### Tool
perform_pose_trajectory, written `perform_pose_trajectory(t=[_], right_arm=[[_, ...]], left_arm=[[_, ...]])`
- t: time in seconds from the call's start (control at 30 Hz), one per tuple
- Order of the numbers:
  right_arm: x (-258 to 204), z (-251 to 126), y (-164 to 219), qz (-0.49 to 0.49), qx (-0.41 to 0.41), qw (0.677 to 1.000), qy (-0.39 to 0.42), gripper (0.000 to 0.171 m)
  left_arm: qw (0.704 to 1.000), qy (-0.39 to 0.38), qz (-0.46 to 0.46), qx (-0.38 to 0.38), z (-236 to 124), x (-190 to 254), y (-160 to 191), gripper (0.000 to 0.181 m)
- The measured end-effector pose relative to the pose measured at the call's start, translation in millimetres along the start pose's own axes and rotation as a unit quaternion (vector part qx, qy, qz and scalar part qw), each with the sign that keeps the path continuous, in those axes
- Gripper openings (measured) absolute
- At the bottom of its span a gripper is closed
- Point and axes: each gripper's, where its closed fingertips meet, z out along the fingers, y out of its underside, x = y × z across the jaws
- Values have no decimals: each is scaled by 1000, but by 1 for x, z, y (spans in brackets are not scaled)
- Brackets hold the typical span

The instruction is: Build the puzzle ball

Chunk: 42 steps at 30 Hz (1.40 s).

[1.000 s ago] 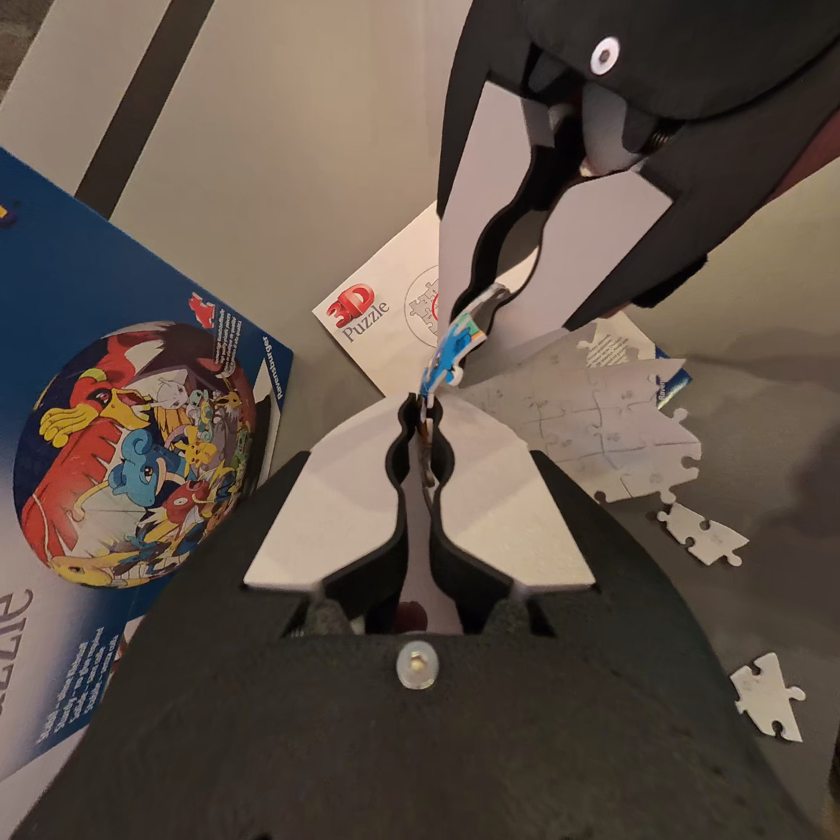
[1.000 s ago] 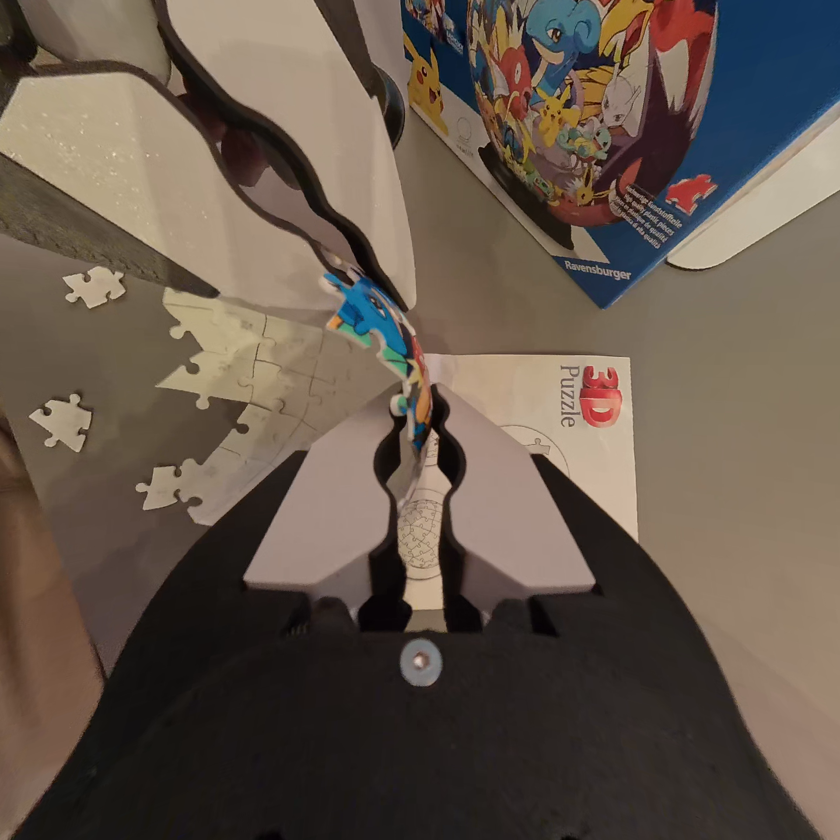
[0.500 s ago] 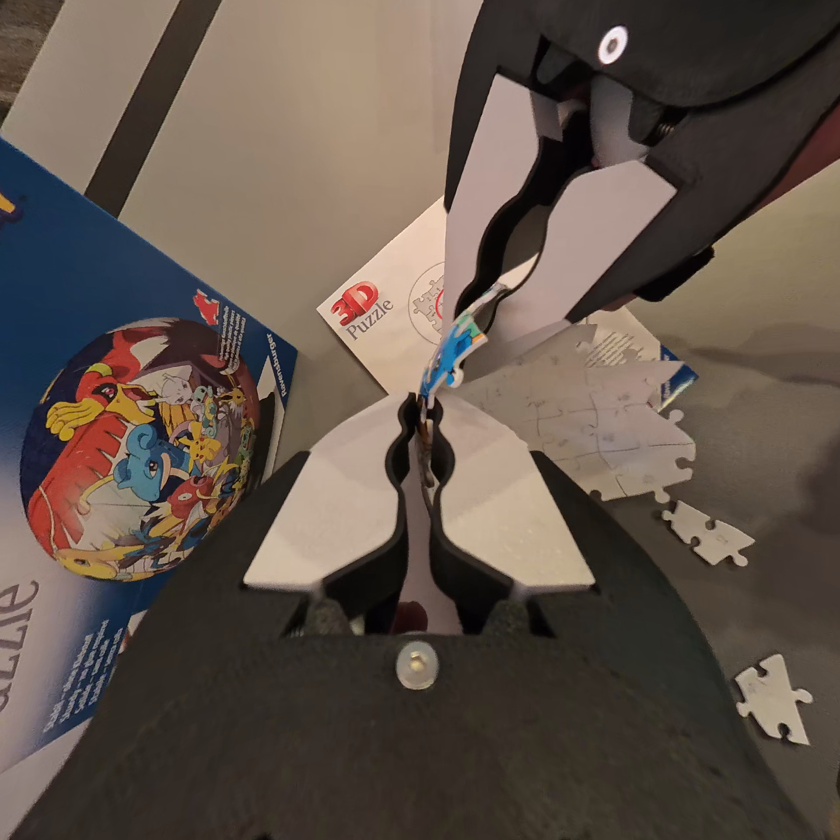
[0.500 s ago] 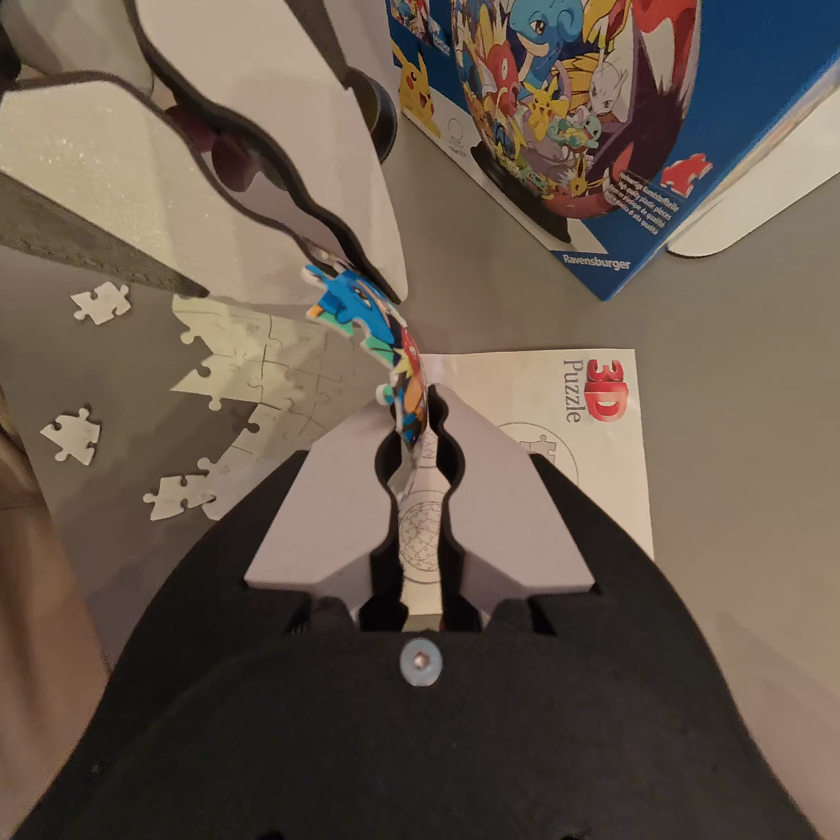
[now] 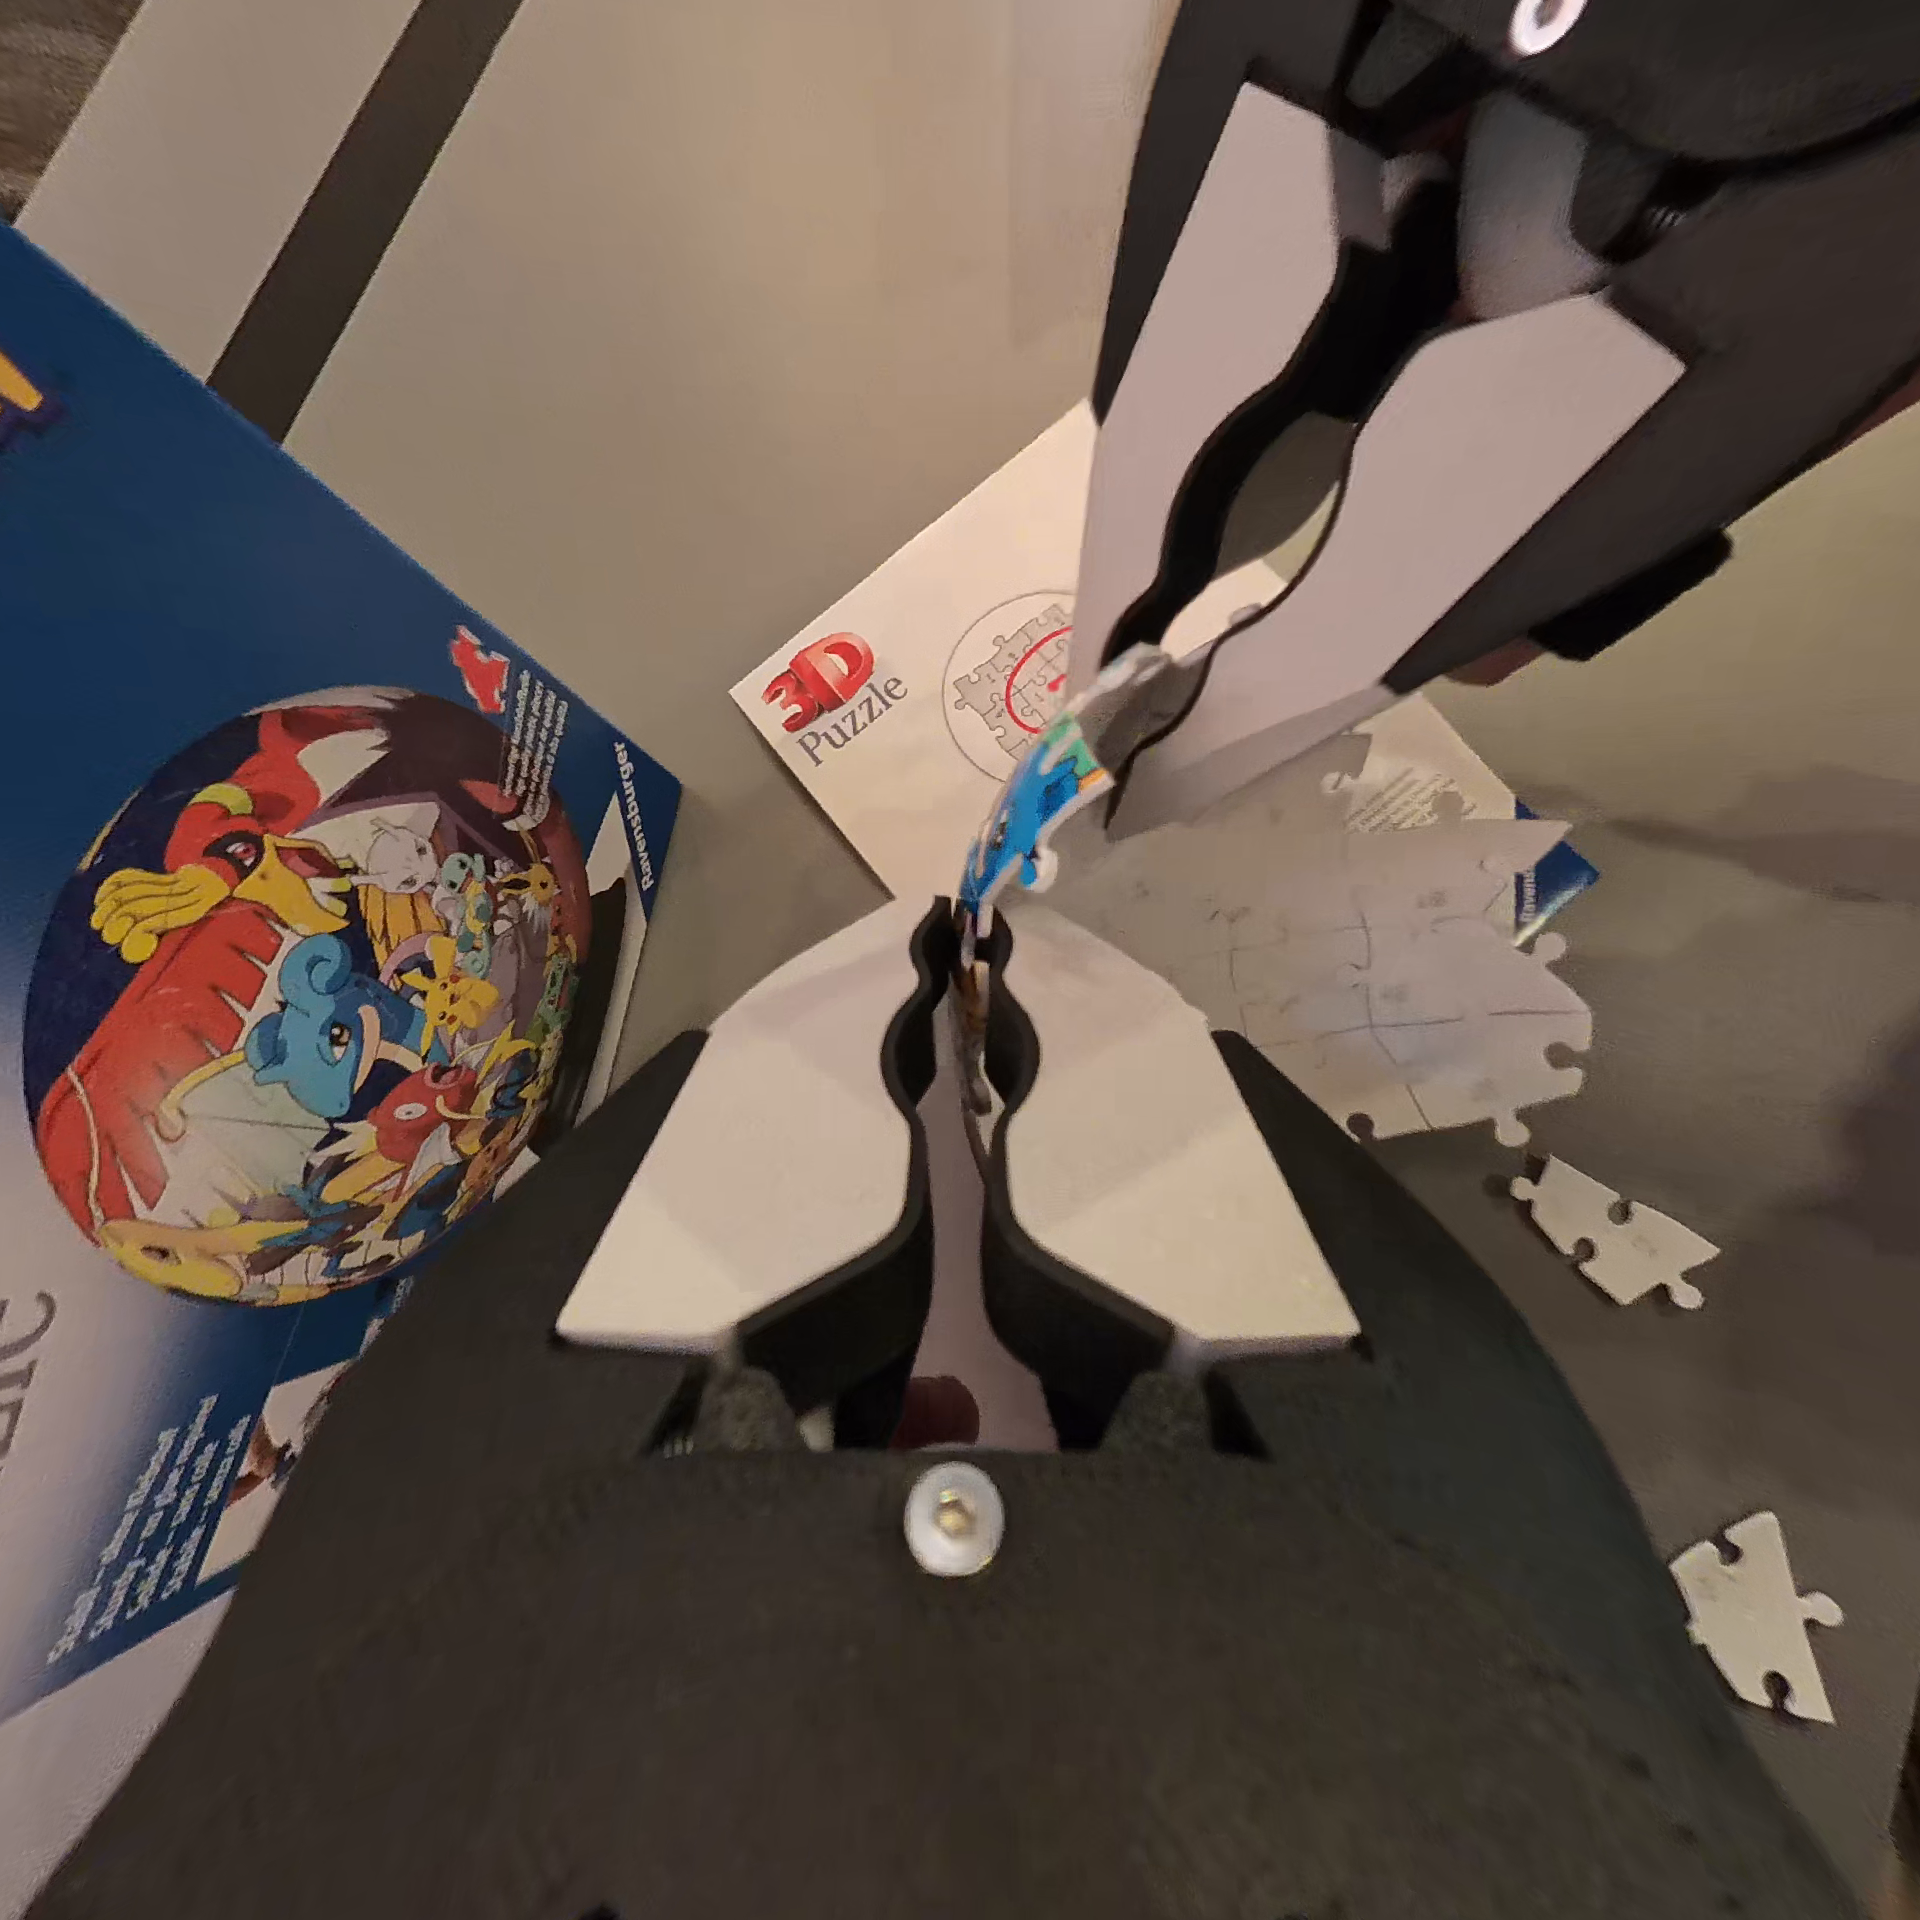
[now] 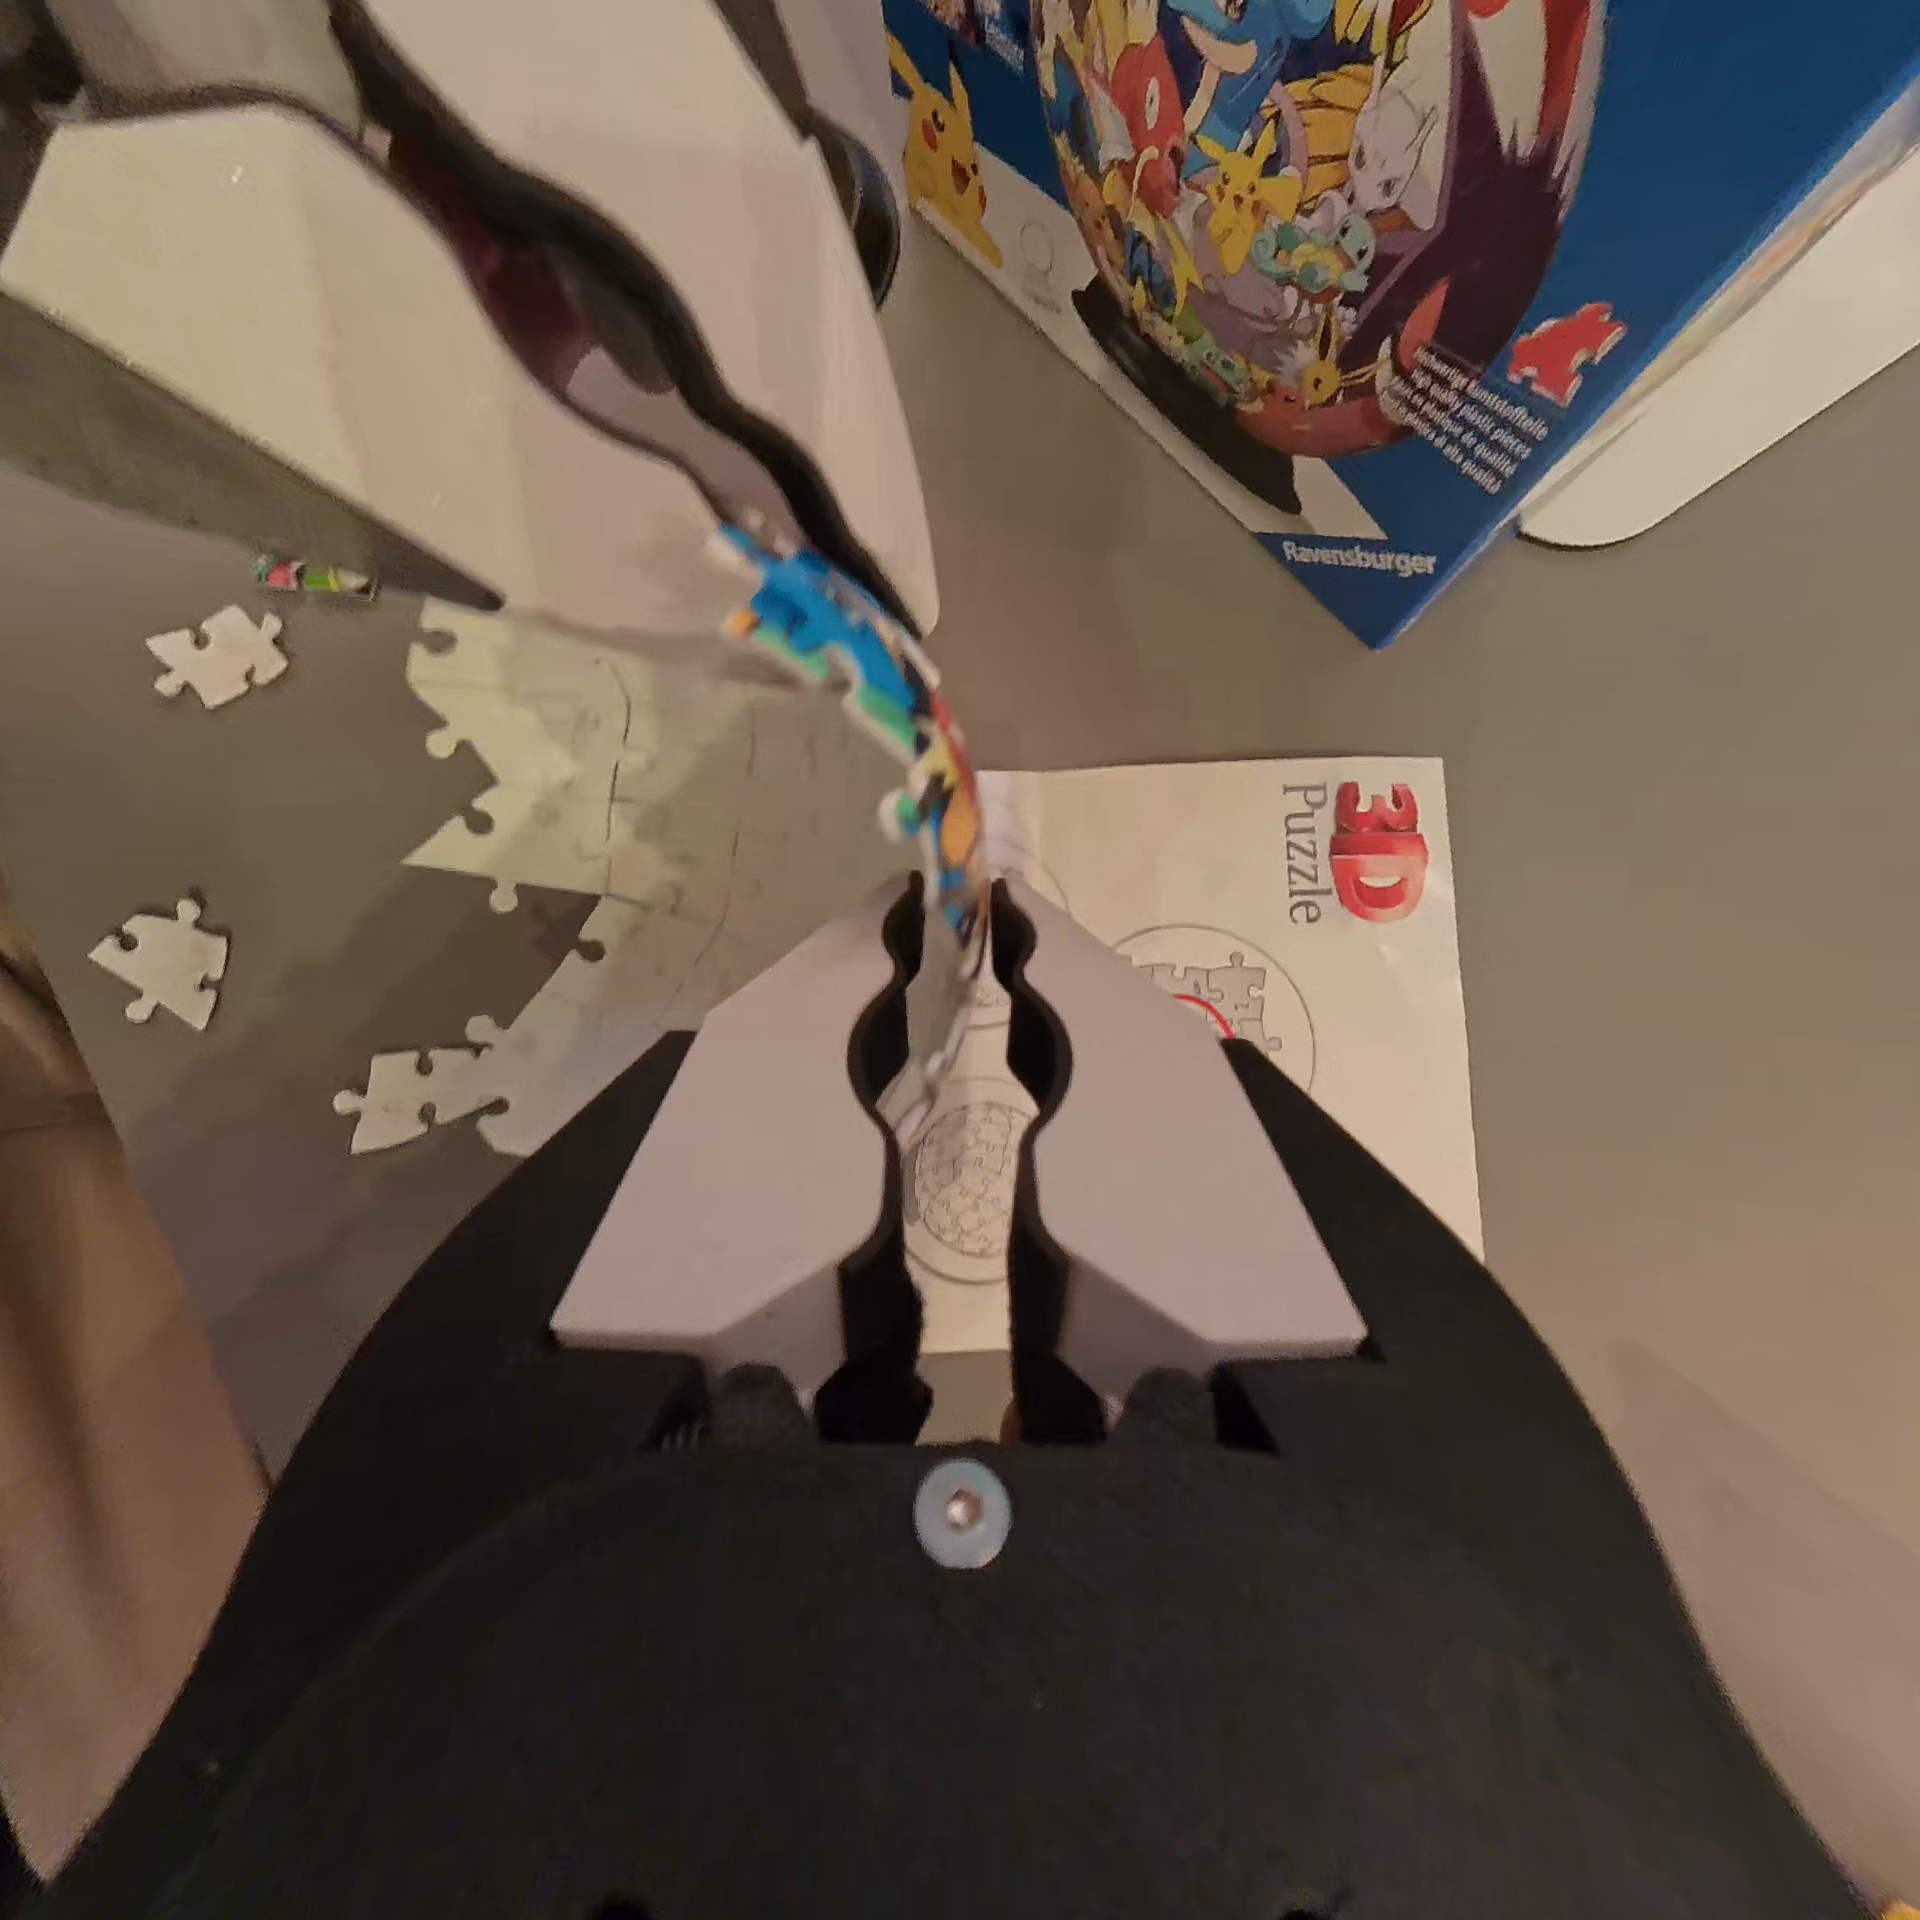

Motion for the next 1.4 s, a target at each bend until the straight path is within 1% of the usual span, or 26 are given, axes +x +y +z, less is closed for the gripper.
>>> perform_pose_trajectory(t=[0.1, 0.33, 0.47, 0.5, 0.53, 0.57, 0.63, 0.67, 0.83, 0.9, 0.93, 1.03, 1.1, 1.23, 1.27, 1.37, 1.4], right_arm=[[2, -1, -2, -2, 11, 1000, 7, 4], [3, -1, -6, 11, 22, 1000, 4, 0], [3, 2, -5, 23, 20, 1000, 3, 1], [4, 2, -6, 21, 22, 999, 9, 3], [5, 3, -8, 18, 25, 999, 15, 11], [4, 3, -9, 15, 26, 999, 12, 11], [2, 3, -10, 9, 31, 999, 6, 3], [1, 3, -9, 9, 27, 1000, 4, 2], [2, 4, -6, 20, 20, 1000, 1, 2], [5, 1, -7, 18, 25, 999, 15, 7], [4, -1, -5, 12, 20, 1000, 14, 7], [6, -5, -7, 10, 30, 999, 16, 5], [6, -5, -7, 9, 29, 999, 15, 0], [8, -3, -6, 26, 29, 999, 16, 0], [10, -4, -6, 31, 29, 999, 22, 5], [9, -12, -1, 48, 27, 998, 6, 11], [9, -13, 2, 56, 25, 998, 4, 18]], left_arm=[[1000, 3, -7, 3, 0, 1, 0, 3], [1000, -3, -4, 4, -2, 0, -1, 4], [1000, -4, -1, 1, 0, 0, 1, 4], [1000, -1, -2, 4, 0, 1, 0, 4], [1000, 4, -6, 7, -1, 2, -1, 3], [1000, 4, -5, 8, -1, 2, -2, 3], [1000, 0, 0, 5, -1, 2, -2, 4], [1000, 3, 1, 3, -1, 3, -2, 3], [1000, 3, -7, -2, 3, 3, 1, 3], [1000, 0, -15, -5, 3, 0, 3, 3], [1000, -1, -17, -4, 3, -1, 3, 3], [1000, 5, -27, -3, 4, 0, 5, 3], [1000, 4, -28, -4, 5, 0, 5, 3], [999, 3, -41, -2, 6, -2, 7, 3], [999, -3, -45, -3, 6, -4, 8, 3], [998, -22, -56, 4, 4, -10, 8, 3], [998, -22, -58, 8, 3, -10, 8, 3]])
